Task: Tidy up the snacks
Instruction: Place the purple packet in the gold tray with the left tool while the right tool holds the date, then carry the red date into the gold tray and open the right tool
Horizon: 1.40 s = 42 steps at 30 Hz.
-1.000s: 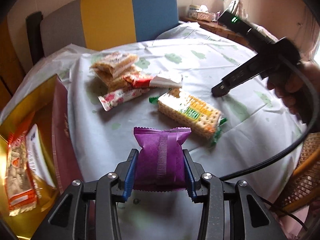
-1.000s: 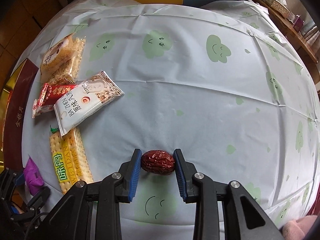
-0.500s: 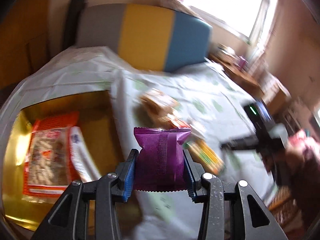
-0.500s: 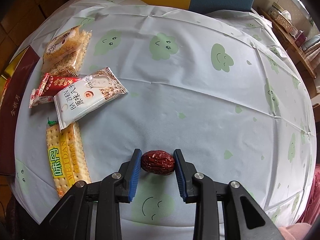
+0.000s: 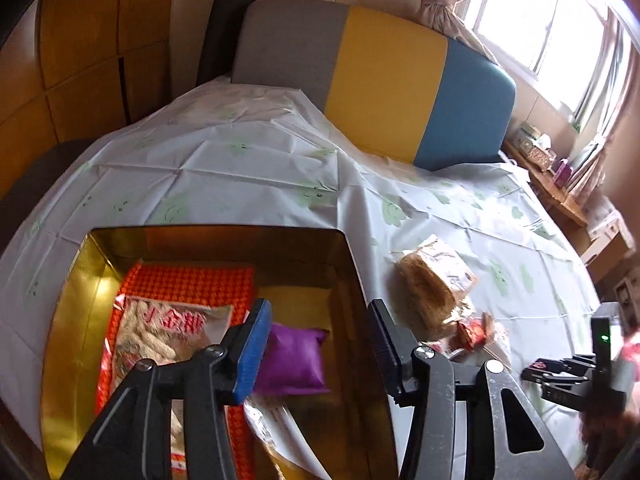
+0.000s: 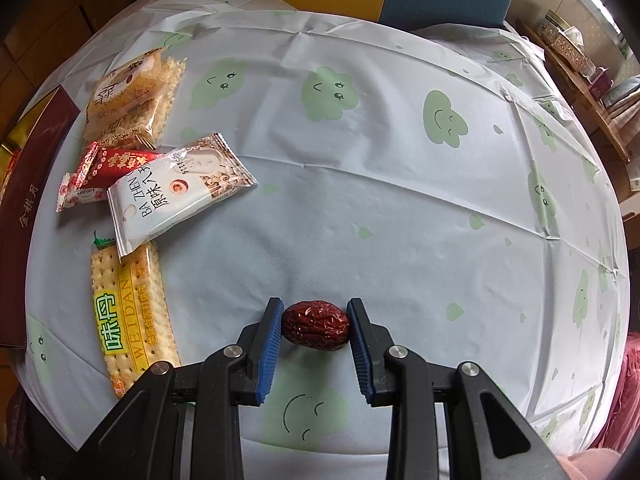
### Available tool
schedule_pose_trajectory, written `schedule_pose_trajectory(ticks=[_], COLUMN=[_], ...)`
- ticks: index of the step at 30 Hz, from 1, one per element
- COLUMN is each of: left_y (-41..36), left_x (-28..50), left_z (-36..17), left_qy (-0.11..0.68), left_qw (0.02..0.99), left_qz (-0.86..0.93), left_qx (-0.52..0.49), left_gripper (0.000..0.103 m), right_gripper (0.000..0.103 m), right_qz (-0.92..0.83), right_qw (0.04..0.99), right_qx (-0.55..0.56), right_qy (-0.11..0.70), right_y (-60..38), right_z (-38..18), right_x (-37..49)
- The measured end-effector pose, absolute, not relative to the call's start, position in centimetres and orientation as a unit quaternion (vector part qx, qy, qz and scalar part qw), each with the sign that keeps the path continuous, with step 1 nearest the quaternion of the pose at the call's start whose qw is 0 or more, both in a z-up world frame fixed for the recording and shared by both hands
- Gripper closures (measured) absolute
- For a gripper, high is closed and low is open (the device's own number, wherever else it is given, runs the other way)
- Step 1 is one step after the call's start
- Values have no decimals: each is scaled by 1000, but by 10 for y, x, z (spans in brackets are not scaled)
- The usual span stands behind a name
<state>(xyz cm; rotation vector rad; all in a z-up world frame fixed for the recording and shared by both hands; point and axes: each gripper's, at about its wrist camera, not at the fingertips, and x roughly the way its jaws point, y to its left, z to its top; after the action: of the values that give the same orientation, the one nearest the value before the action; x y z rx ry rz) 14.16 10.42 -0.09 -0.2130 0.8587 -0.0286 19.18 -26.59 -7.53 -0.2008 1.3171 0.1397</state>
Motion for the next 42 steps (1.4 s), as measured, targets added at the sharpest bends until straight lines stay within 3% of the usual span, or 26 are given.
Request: schedule_pose_trajectory(ticks=[12, 32, 42], left_y=[77, 109, 136], left_x=[85, 43, 35], left_z=[-13, -26, -32], left_qy=[421, 440, 441], left_qw=[906, 894, 890], left_qz=[5, 52, 73], left_qx=[-47, -69, -89], left_gripper=[53, 53, 53], right_gripper=[70, 70, 70], right_qz=[66, 74, 147], right_qw=[786, 819, 840], right_qx=[-114, -140, -85], right_qy=[604, 552, 515], right_y=[-260, -243, -227], right_z=[-74, -54, -21], right_x=[190, 177, 163])
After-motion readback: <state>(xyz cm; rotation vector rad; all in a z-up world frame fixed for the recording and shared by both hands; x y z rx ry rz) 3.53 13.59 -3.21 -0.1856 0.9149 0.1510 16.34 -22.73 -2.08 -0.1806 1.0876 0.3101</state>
